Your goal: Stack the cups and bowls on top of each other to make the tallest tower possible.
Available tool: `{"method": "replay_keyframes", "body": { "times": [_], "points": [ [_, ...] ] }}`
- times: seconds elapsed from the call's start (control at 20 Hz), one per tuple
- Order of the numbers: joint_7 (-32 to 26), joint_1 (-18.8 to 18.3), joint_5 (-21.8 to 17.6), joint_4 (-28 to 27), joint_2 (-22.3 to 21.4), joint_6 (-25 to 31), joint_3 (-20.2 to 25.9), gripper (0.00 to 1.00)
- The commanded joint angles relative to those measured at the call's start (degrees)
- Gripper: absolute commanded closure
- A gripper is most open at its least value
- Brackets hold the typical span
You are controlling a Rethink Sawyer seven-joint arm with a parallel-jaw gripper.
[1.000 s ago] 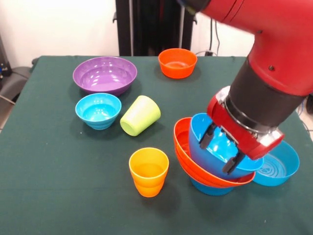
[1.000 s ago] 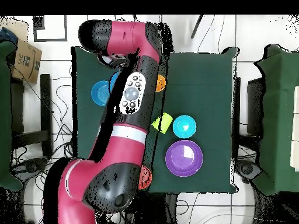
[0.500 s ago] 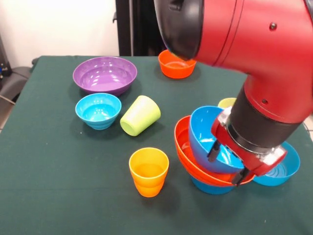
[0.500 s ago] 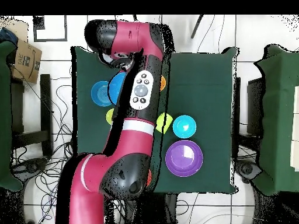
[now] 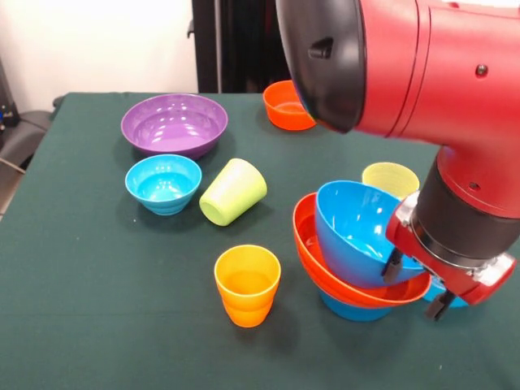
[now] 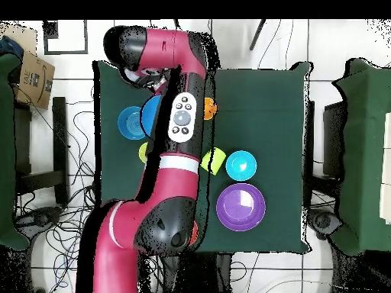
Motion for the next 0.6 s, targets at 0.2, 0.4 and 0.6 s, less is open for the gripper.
{"method": "replay_keyframes", "body": {
  "times": [0.2,0.4,0.6],
  "points": [
    [-10.9,-0.09,1.58,0.18,1.6,4.69,2.08,0.0],
    [-10.13,-0.06,2.44,-0.19,1.47,5.37,1.13,0.0],
    [-9.01,0.42,1.9,0.43,1.19,4.79,0.81,0.0]
  ]
}}
